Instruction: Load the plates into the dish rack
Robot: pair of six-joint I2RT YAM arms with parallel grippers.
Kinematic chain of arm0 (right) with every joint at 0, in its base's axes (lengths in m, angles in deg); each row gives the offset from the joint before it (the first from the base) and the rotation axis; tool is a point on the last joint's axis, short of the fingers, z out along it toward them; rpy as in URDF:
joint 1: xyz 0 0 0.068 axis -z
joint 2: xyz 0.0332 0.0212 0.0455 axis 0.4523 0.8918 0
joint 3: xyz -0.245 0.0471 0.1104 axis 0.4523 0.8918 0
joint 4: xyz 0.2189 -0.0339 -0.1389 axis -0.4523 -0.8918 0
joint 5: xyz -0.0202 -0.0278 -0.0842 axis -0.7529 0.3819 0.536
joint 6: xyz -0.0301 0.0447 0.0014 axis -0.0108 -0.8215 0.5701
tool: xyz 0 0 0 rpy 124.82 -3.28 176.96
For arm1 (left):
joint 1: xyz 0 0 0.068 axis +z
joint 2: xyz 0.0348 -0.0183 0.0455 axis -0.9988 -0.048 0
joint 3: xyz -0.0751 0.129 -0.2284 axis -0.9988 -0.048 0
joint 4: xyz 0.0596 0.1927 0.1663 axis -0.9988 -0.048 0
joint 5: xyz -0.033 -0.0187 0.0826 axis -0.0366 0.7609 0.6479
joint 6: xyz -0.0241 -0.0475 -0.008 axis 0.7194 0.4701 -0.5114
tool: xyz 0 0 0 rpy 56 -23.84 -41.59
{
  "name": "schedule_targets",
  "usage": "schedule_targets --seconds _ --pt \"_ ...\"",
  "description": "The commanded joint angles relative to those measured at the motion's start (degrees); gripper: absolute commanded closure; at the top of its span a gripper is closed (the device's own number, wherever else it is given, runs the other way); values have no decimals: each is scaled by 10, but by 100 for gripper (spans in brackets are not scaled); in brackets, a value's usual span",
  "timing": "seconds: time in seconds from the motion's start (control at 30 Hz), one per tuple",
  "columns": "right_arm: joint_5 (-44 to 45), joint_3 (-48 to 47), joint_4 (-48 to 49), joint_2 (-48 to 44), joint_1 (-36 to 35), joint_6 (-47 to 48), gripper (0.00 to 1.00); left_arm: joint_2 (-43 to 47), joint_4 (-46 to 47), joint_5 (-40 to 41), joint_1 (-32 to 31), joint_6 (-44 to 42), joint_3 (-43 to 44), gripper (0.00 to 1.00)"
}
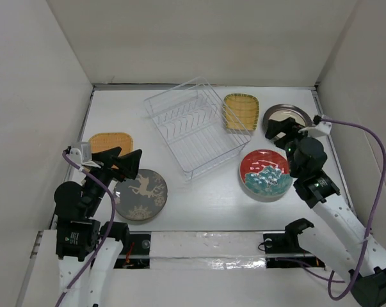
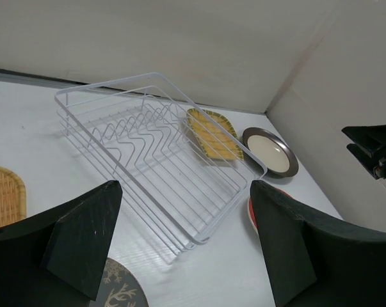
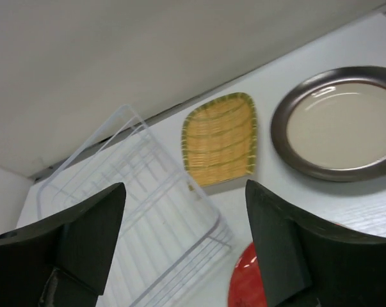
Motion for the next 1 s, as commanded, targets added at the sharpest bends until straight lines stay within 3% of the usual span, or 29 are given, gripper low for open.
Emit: schedule_targets --seconds 0.0,0.13,0.23,0.27,0.3,0.33,0.37,0.4,0.47,0.5,0.6,0.63,0.67,0.7,0.8,0.97 --pt "-65 3 -18 -10 65 -28 17 12 27 -14 2 -3 -20 21" --pt "-136 6 -10 -9 123 -42 16 26 16 -15 -22 1 -52 24" --pt "-136 11 11 -8 148 -50 21 36 25 -27 -22 7 -66 30" --pt "-128 17 25 1 154 -51 28 37 25 -27 -22 6 -66 33" --pt "-120 19 30 8 171 -52 44 39 25 -27 -22 5 -68 44" --pt "-103 21 34 19 182 -56 79 41 30 -27 -22 5 -72 52" --pt "-98 19 36 45 196 -59 96 42 33 -24 -29 6 -74 62" --pt "-98 18 36 60 213 -66 100 43 35 -22 -29 7 -77 84" --pt "-108 21 46 88 266 -90 100 43 34 -18 -35 8 -79 100" --pt "-112 31 67 116 283 -100 100 43 34 -16 -41 8 -79 100" --pt "-126 39 110 166 338 -139 68 43 31 -5 -46 11 -81 100" --pt "-136 35 119 203 349 -151 50 43 29 -1 -53 13 -81 100" --pt "-137 29 126 223 365 -158 42 44 28 1 -53 14 -80 95" --pt "-139 23 124 242 373 -168 37 45 26 4 -59 14 -80 82" --pt "-152 11 137 314 407 -196 28 50 22 16 -72 16 -78 61" --pt "-245 -8 164 414 440 -222 27 51 18 27 -83 18 -76 56"
